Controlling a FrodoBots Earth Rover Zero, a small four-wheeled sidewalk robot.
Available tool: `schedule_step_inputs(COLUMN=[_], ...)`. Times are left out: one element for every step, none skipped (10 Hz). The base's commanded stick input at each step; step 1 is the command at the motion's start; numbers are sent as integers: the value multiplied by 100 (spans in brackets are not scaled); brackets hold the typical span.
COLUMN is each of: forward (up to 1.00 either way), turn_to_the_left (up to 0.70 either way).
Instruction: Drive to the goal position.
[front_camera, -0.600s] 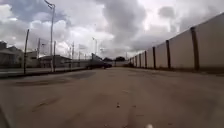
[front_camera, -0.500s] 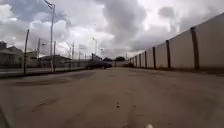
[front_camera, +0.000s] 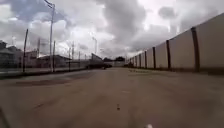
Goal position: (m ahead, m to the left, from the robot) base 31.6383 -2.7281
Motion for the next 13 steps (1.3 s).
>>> schedule_step_inputs(forward=[50, 50, 50, 50, 50, 50, 50, 50, 50, 30, 30, 30, 30], turn_to_the_left=[0, 0, 0, 0, 0, 0, 0, 0, 0, 0, 0, 0, 0])
